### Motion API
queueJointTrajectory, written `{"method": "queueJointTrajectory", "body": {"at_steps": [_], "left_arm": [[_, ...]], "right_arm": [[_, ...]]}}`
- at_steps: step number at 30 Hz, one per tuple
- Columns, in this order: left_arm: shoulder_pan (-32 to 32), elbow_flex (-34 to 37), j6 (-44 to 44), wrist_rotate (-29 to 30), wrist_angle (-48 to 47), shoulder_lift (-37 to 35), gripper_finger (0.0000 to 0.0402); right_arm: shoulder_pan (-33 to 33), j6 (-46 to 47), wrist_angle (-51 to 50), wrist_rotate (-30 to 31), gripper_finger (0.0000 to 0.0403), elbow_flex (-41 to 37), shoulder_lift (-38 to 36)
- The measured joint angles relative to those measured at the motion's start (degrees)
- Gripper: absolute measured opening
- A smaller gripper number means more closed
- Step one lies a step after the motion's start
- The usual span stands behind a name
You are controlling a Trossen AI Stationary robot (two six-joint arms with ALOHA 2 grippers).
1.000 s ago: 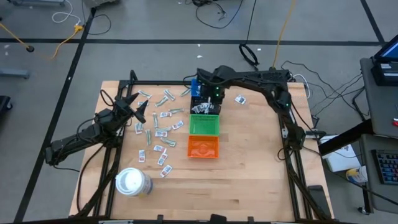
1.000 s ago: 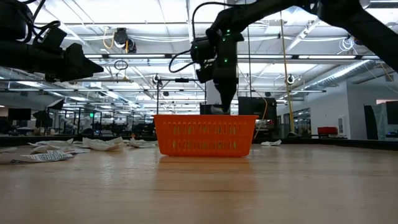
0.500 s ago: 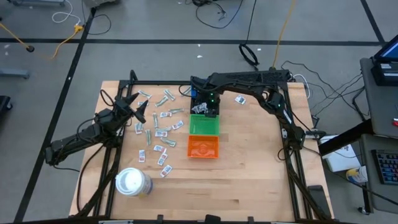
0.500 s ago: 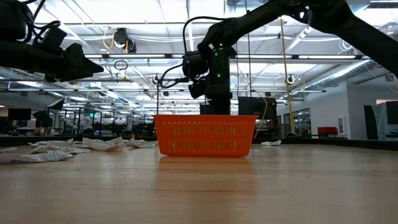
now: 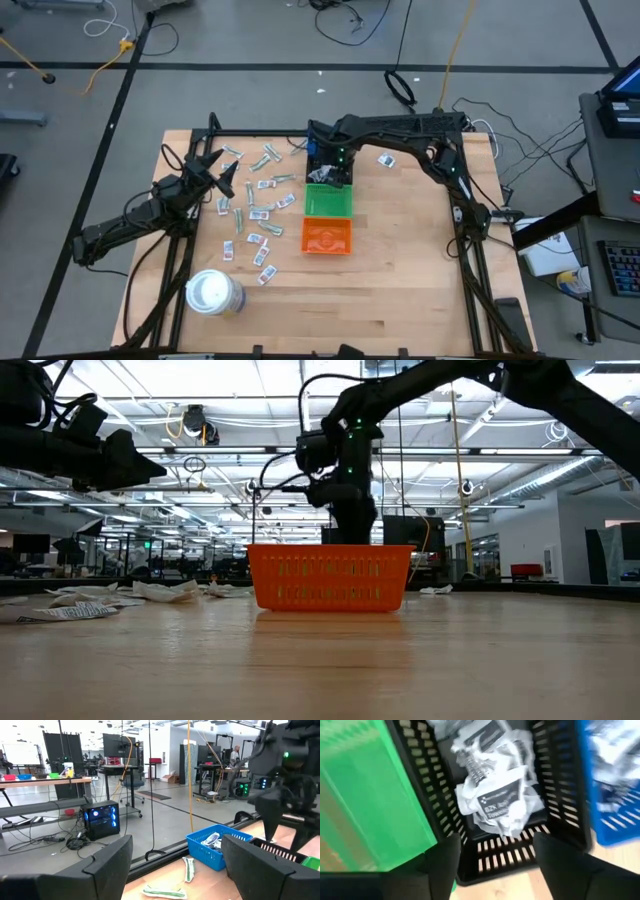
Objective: Pick & Place First Aid Supplies
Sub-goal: Put the black towelette pack into the black bin
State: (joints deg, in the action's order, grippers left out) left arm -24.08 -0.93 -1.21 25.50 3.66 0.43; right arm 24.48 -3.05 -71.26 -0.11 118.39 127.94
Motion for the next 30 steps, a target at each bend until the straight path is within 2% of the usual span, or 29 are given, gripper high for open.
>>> {"method": "queueJointTrajectory", "body": {"at_steps": [7, 10, 17, 24, 30], "left_arm": [[0.0, 0.0, -0.02, 0.0, 0.02, 0.0, 0.0306], [0.0, 0.0, 0.0, 0.0, 0.01, -0.01, 0.0306], [-0.02, 0.0, -0.02, 0.0, 0.0, 0.0, 0.0305], [-0.02, 0.0, -0.02, 0.0, 0.02, -0.01, 0.0305], [0.0, 0.0, 0.0, 0.0, 0.0, 0.0, 0.0306]], "right_arm": [[1.85, 17.5, -2.22, 0.01, 0.0262, -0.03, -0.85], [2.42, 21.28, -2.47, -0.03, 0.0258, -0.03, -0.92], [4.61, 20.24, -2.32, -0.27, 0.0258, -1.15, -1.27], [9.59, 15.11, 0.39, 0.01, 0.0258, -9.27, -6.42], [13.95, 9.15, 6.69, -0.01, 0.0258, -18.26, -12.07]]}}
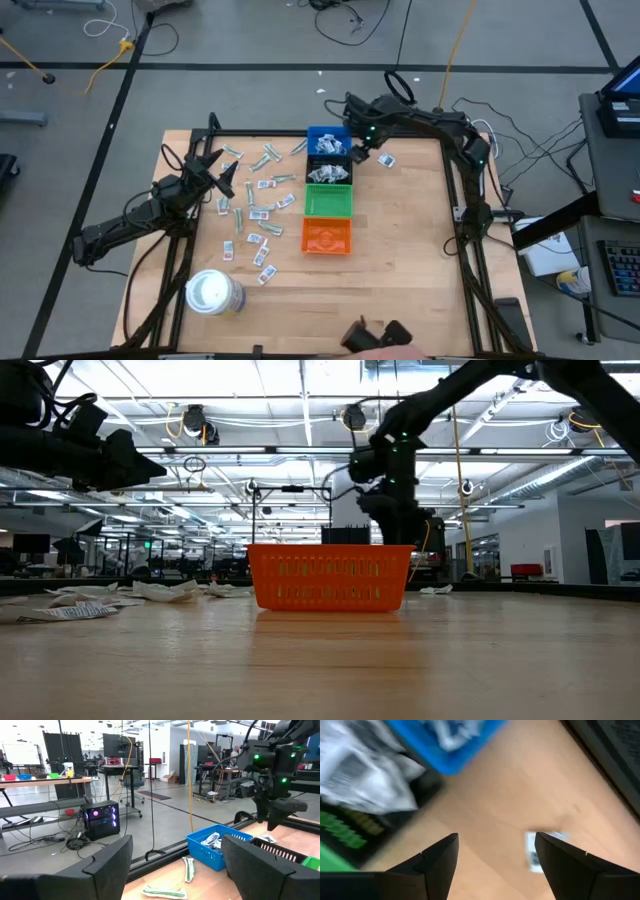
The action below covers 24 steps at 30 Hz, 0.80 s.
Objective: Pick & Place First Aid Supplies
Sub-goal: Put the black towelette pack into the black bin
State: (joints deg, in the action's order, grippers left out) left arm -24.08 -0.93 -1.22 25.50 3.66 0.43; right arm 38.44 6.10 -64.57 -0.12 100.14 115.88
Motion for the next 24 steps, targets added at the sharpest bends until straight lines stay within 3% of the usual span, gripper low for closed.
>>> {"method": "queueJointTrajectory", "body": {"at_steps": [13, 24], "left_arm": [[-0.01, 0.01, -0.02, 0.0, 0.01, -0.02, 0.0306], [0.0, 0.0, 0.0, 0.0, 0.02, -0.01, 0.0306]], "right_arm": [[8.62, -6.86, 4.81, 0.31, 0.0258, -11.22, -6.5], [9.72, -9.41, 14.03, 0.24, 0.0258, -20.06, -6.47]]}}
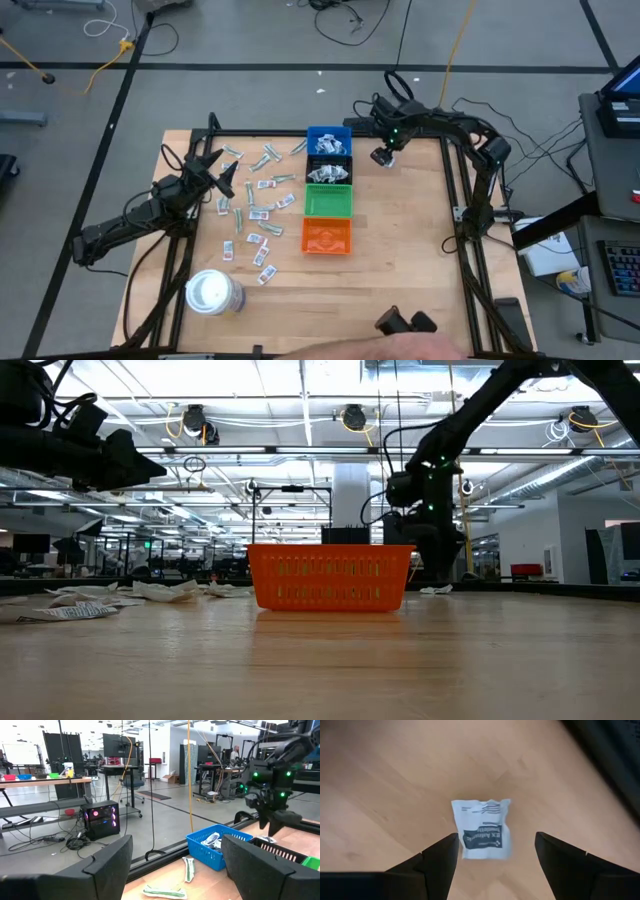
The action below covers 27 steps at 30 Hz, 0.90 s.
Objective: Pick & Place First Aid Supplies
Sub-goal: Put the black towelette pack into the black bin
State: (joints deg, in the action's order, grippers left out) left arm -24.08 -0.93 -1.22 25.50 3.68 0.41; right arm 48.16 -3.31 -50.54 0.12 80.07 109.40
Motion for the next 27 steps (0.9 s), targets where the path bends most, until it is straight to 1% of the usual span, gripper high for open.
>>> {"method": "queueJointTrajectory", "body": {"at_steps": [5, 9, 12, 14, 17, 20, 21, 27], "left_arm": [[0.01, 0.0, 0.01, 0.0, 0.0, 0.01, 0.0305], [0.01, 0.01, -0.01, 0.0, -0.01, 0.0, 0.0305], [-0.01, 0.0, -0.01, 0.01, -0.02, -0.01, 0.0306], [0.01, 0.0, 0.01, 0.0, -0.01, 0.01, 0.0306], [0.0, 0.0, 0.01, 0.02, 0.0, 0.01, 0.0306], [-0.01, 0.0, 0.01, 0.0, 0.0, -0.01, 0.0305], [0.01, 0.02, 0.01, 0.0, 0.0, -0.01, 0.0306], [-0.01, 0.0, 0.01, 0.0, -0.02, 0.01, 0.0305]], "right_arm": [[-0.27, 0.74, 4.54, -0.05, 0.0255, -4.39, 0.02], [-0.31, 1.09, 5.78, -0.16, 0.0235, -5.65, 0.0], [-0.31, 1.15, 6.01, -0.19, 0.02, -6.27, 0.0], [-0.49, 1.92, 5.96, -0.28, 0.0167, -6.66, -0.06], [-0.81, 2.53, 5.74, -0.31, 0.0102, -6.84, -0.09], [-1.27, 2.42, 5.03, -0.14, 0.0028, -6.54, -0.28], [-1.36, 2.08, 4.59, -0.15, 0.0016, -6.51, -0.66], [-2.74, -0.02, -2.55, 0.07, 0.0013, -3.31, -4.16]]}}
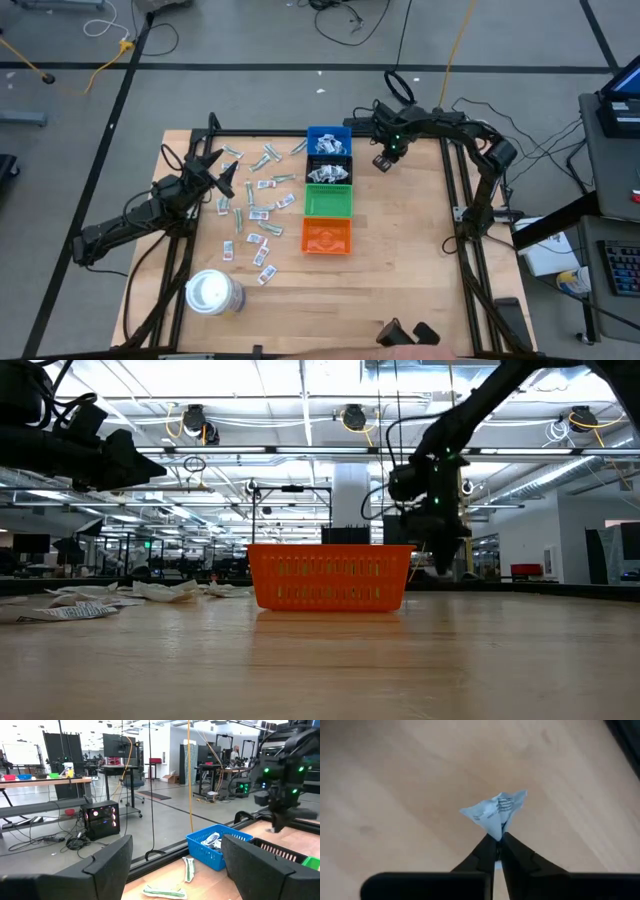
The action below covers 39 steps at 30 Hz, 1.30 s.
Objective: Pick & Place First Aid Supplies
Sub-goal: Put the black towelette pack into the black bin
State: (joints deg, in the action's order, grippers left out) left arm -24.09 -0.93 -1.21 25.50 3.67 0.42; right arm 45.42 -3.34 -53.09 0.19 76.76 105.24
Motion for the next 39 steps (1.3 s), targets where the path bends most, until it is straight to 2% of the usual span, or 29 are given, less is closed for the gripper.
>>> {"method": "queueJointTrajectory", "body": {"at_steps": [6, 11, 15, 25, 33, 39], "left_arm": [[0.01, 0.0, 0.0, 0.0, 0.02, 0.01, 0.0306], [0.02, 0.0, 0.0, 0.0, 0.01, -0.01, 0.0306], [0.0, 0.0, 0.0, 0.0, 0.01, 0.01, 0.0306], [0.02, 0.0, 0.0, 0.0, 0.01, 0.01, 0.0305], [0.0, 0.0, -0.01, 0.0, 0.02, 0.0, 0.0306], [0.0, 0.0, 0.0, 0.0, 0.0, 0.01, 0.0305]], "right_arm": [[-2.21, -3.74, -10.04, -0.06, 0.0008, 3.82, -2.14], [-4.72, -9.27, -13.94, -0.09, 0.0011, 5.04, -2.43], [-8.47, -12.71, -14.64, 0.09, 0.0006, 9.39, -1.13], [-15.45, -12.43, -18.22, 0.0, 0.0008, 27.41, 8.03], [-18.08, -11.93, -24.98, -0.07, 0.0008, 41.68, 17.64], [-19.36, -11.93, -23.81, -0.07, 0.0008, 47.48, 22.3]]}}
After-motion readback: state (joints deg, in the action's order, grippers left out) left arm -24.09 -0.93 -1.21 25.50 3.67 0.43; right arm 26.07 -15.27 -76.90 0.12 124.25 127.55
